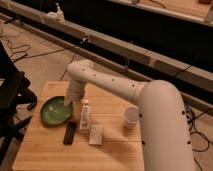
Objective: Drag the ceramic bowl in a circle
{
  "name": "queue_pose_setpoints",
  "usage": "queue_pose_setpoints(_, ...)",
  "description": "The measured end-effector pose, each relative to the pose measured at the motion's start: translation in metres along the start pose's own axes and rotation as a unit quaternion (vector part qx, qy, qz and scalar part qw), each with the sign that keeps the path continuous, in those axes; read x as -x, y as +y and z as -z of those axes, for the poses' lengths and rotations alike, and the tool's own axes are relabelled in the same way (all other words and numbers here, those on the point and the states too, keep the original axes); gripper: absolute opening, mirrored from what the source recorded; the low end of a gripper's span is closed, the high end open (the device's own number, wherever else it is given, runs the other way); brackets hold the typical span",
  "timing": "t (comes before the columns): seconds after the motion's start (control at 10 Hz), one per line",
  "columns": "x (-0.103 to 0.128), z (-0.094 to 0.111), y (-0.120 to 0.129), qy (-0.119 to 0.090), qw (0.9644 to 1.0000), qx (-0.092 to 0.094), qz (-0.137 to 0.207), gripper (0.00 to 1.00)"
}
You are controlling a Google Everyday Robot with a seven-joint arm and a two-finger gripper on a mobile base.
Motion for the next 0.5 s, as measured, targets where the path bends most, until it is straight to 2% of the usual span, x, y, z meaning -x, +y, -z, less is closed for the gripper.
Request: queue_pose_setpoints(0.5,0.0015,0.0001,-0.0012,-0.001,1.0,0.001,0.005,0.65)
